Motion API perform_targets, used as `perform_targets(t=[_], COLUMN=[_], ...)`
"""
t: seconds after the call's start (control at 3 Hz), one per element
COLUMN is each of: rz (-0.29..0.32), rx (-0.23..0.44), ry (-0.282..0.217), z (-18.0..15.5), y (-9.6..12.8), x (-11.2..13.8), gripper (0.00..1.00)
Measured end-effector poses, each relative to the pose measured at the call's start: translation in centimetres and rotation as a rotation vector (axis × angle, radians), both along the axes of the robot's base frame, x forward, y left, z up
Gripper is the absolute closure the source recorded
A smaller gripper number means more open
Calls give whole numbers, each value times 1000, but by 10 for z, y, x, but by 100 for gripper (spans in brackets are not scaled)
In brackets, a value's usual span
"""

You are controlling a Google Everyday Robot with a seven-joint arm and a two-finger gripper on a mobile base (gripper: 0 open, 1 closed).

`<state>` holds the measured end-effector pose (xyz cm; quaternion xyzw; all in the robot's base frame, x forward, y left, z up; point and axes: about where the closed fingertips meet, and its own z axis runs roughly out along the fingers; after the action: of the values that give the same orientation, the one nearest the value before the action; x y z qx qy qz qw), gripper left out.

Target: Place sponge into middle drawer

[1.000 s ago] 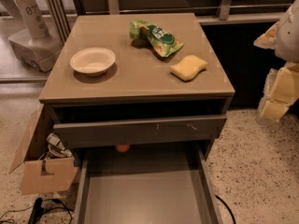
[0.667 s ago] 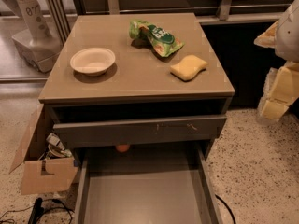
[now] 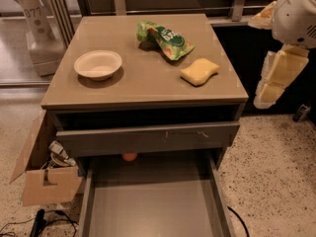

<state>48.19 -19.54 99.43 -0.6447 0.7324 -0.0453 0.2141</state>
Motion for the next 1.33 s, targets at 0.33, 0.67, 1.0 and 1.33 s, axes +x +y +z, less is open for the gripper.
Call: perform_targets(t=[0.33,0.67,1.0,1.33], rz=[97,187,206,200], rx=[78,201,252,260], ry=[4,67,67,31], z=[2,-15,-17,-10], y=[3,0,-7,-8], x=[29,66,99,109], gripper=[0,0,0,0])
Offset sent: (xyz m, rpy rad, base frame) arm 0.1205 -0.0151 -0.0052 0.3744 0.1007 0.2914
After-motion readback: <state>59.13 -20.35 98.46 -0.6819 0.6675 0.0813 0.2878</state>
